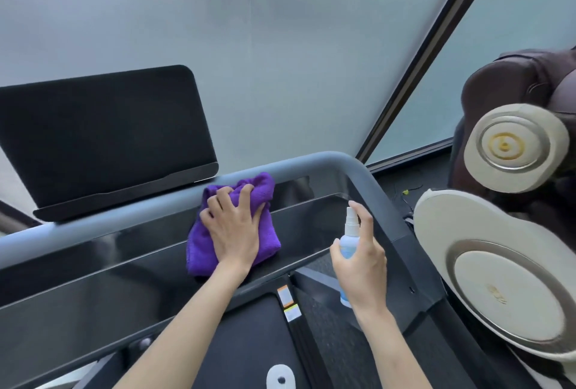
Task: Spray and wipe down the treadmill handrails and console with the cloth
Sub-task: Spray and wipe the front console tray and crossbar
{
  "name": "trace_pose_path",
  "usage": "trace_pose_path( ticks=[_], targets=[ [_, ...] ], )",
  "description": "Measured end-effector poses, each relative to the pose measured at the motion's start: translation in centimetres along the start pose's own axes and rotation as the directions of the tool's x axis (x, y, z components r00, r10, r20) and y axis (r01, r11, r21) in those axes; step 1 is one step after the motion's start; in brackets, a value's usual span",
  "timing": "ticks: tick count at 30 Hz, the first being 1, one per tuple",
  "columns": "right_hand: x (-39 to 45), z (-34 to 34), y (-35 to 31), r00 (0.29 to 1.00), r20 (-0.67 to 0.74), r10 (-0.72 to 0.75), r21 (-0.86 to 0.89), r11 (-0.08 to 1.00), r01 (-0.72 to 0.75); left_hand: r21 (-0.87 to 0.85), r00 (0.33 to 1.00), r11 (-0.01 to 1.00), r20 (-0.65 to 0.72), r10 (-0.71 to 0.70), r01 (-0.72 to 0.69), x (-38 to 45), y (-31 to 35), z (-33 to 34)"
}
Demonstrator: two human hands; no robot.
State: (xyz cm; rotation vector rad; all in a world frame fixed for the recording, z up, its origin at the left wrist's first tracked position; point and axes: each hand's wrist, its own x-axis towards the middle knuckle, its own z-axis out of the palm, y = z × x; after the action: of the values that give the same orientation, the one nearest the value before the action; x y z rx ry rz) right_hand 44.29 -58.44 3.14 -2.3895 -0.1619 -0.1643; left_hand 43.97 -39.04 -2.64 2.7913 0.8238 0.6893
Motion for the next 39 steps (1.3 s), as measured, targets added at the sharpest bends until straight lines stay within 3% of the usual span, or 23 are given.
trace_pose_path(
  ticks=[6, 11, 19, 22, 27, 32, 39],
  targets=[
    [0.9, -0.5, 2.3, 0.999, -0.029, 0.017, 0.007, 1.000, -0.017, 0.030, 0.969, 0.969, 0.038, 0.246, -0.247, 2.8, 5.9, 3.2],
    [0.8, -1.4, 3.7, 0.997, -0.044, 0.065, 0.013, 0.998, -0.065, -0.067, 0.920, 0.956, 0.262, 0.292, -0.284, 3.6, 12.9, 4.8],
    [1.2, -1.8, 2.8, 0.997, -0.065, 0.044, 0.043, 0.998, -0.042, -0.265, 0.877, 0.890, 0.217, 0.430, -0.371, -1.9, 9.5, 2.1],
    [1.3, -1.5, 2.7, 0.996, -0.090, 0.021, 0.056, 0.998, -0.016, -0.199, 0.893, 0.909, 0.202, 0.403, -0.365, -2.2, 10.6, 2.4],
    [1.6, -1.7, 4.0, 0.994, -0.106, 0.035, 0.049, 0.998, -0.030, -0.127, 0.924, 0.975, 0.316, 0.214, -0.182, -0.4, 14.9, 4.0],
    [1.9, -2.2, 4.1, 0.993, -0.102, 0.057, 0.047, 0.998, -0.052, -0.219, 0.912, 0.937, 0.252, 0.325, -0.273, -0.9, 12.0, 3.3],
    [1.9, -0.8, 0.8, 0.997, -0.065, -0.040, 0.062, 0.997, 0.044, -0.273, 0.924, 0.920, 0.181, 0.337, -0.282, -3.0, 4.6, 0.2]
  ],
)
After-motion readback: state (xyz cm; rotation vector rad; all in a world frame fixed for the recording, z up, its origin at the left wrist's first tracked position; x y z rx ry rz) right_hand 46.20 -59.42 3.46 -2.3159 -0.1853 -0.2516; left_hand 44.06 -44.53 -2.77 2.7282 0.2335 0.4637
